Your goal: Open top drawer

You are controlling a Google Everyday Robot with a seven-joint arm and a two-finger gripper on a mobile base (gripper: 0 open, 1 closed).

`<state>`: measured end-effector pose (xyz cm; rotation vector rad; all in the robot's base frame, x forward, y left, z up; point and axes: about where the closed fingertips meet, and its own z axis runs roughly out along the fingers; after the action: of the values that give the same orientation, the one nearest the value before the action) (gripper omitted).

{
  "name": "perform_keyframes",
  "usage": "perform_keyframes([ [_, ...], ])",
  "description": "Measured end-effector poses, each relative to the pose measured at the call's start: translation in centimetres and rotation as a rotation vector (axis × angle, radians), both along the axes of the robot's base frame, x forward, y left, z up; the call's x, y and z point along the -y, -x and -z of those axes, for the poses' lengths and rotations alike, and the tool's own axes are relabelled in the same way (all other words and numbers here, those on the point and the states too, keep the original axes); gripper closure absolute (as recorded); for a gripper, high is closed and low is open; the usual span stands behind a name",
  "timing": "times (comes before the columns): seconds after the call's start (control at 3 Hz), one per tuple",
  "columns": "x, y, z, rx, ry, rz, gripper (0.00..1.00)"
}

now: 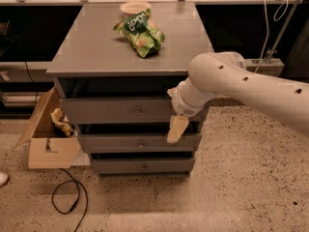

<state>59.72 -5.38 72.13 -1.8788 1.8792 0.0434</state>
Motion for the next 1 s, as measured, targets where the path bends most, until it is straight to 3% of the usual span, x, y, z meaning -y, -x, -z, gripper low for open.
perform_keyframes([
  [0.33,0.0,-0.3,0.4,-0.003,0.026,0.002,0.0],
  [0.67,0.2,-2.7,1.6,0.016,0.1,-0.005,0.0],
  [1.0,0.5,-6.7,3.2,0.069,0.215,-0.034,0.0],
])
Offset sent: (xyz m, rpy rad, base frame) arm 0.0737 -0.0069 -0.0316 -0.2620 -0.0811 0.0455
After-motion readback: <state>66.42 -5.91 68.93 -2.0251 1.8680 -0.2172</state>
